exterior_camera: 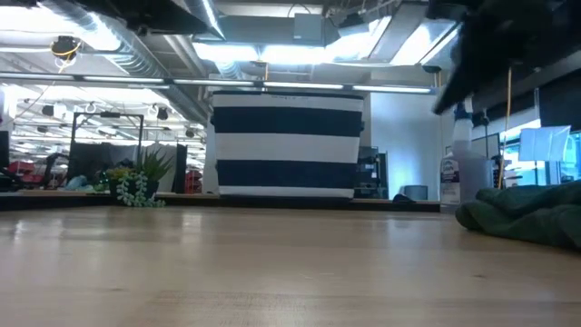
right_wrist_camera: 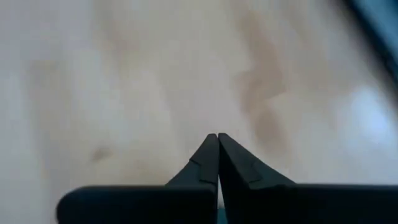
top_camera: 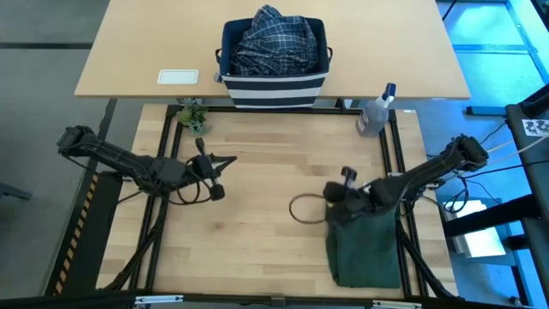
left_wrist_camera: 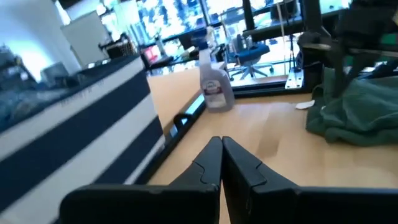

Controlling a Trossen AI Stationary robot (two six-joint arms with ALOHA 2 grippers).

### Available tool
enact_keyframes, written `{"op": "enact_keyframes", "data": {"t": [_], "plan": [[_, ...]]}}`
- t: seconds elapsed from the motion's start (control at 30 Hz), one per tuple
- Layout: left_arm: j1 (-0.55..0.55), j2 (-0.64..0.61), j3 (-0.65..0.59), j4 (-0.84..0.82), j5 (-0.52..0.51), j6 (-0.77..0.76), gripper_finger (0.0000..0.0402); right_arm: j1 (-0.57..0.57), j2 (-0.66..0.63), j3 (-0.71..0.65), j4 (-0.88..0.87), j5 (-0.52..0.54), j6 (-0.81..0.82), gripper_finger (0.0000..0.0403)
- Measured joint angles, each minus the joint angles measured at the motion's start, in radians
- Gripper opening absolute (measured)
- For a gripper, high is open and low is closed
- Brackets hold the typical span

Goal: Fold Laundry from Bin
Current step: Fold the blue checkered pants

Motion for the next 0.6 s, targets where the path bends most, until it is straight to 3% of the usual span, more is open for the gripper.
{"op": "enact_keyframes", "data": {"t": [0.1, 0.27, 0.47, 0.6], "plan": [[0.109, 0.0, 0.021, 0.003, 0.093, 0.053, 0.0, -0.088, -0.006, 0.007, 0.03, 0.05, -0.105, 0.0012], [0.329, 0.0, 0.106, -0.017, 0.281, 0.069, 0.0, -0.302, -0.005, 0.007, 0.167, 0.015, -0.351, 0.005], [0.594, 0.066, 0.327, -0.272, 0.418, 0.115, 0.0005, -0.574, -0.026, 0.015, 0.379, -0.153, -0.647, 0.0096], [0.739, 0.176, 0.486, -0.403, 0.449, 0.146, 0.0039, -0.748, -0.024, 0.076, 0.451, -0.288, -0.771, 0.0117]]}}
